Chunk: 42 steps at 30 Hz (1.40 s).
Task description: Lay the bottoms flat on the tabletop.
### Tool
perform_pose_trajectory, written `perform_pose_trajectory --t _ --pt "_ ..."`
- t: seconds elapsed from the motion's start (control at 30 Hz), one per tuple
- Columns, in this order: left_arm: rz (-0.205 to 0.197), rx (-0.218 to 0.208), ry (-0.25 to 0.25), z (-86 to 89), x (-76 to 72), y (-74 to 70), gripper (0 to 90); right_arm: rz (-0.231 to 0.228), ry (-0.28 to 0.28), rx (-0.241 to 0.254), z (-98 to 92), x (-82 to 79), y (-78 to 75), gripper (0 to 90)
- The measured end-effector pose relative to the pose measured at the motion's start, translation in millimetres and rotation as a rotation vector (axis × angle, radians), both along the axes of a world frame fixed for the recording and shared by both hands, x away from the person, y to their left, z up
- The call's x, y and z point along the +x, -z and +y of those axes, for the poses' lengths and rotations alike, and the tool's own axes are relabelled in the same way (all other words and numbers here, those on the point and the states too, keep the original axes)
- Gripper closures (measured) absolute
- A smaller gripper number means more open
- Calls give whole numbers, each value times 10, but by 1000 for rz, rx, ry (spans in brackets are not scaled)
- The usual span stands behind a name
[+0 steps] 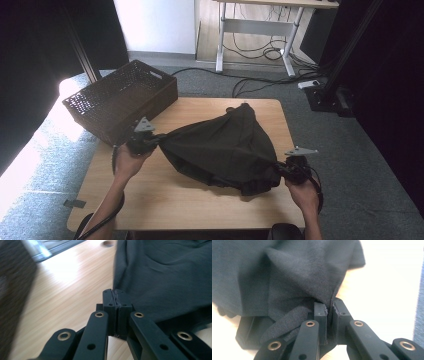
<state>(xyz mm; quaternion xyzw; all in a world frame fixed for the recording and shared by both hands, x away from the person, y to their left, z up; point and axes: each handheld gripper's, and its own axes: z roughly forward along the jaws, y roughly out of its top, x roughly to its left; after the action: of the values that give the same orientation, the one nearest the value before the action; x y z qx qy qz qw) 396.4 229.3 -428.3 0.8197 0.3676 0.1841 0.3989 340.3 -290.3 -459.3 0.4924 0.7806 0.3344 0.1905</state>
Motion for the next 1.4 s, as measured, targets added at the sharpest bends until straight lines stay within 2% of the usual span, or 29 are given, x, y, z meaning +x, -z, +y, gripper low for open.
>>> perform_pose_trajectory --t 0.07,0.13,0.17,0.2,0.27,0.3,0.33,0.4,0.47,0.63,0.7,0.73,0.77,0.83,0.9,0.97,1.2,1.3,1.4 --pt "34 -19 -1 119 -59 73 877 4 1 22 -42 -2 3 826" --pt "65 -17 1 188 -115 191 872 23 -18 34 -16 4 42 819" --pt "93 -17 6 208 -121 258 863 31 -29 33 11 5 61 809" --pt "115 -7 6 219 -115 319 816 41 -44 27 53 7 87 786" --pt "108 10 -13 240 -95 401 627 50 -66 4 128 13 130 671" --pt "121 -5 -15 244 -72 420 549 49 -69 7 140 16 135 604" --pt "127 -18 -13 239 -52 425 508 49 -76 17 148 24 137 547" --pt "120 -33 8 176 -33 409 443 33 -83 23 164 34 121 450" --pt "105 -41 51 56 -33 376 402 18 -89 15 187 51 101 395" --pt "103 -40 175 -372 -49 288 345 8 -134 26 300 83 83 363" --pt "103 -22 220 -552 -53 254 329 15 -152 18 351 106 109 373" --pt "107 -16 248 -660 -49 238 324 20 -157 18 364 114 122 406" --pt "112 -7 269 -739 -45 225 316 32 -165 20 382 130 148 455" --pt "113 -3 294 -874 -39 213 311 58 -172 19 407 159 199 638" --pt "124 -5 325 -1014 -27 209 311 85 -160 20 437 179 244 755" --pt "136 -9 353 -1154 -16 210 311 95 -185 25 493 193 282 818" --pt "156 -15 428 -1520 -41 225 310 82 -251 -3 773 192 262 841" --pt "158 7 450 -1670 -62 245 316 78 -273 0 846 191 244 837" --pt "160 69 441 -1796 -68 288 390 77 -285 1 890 179 242 828"
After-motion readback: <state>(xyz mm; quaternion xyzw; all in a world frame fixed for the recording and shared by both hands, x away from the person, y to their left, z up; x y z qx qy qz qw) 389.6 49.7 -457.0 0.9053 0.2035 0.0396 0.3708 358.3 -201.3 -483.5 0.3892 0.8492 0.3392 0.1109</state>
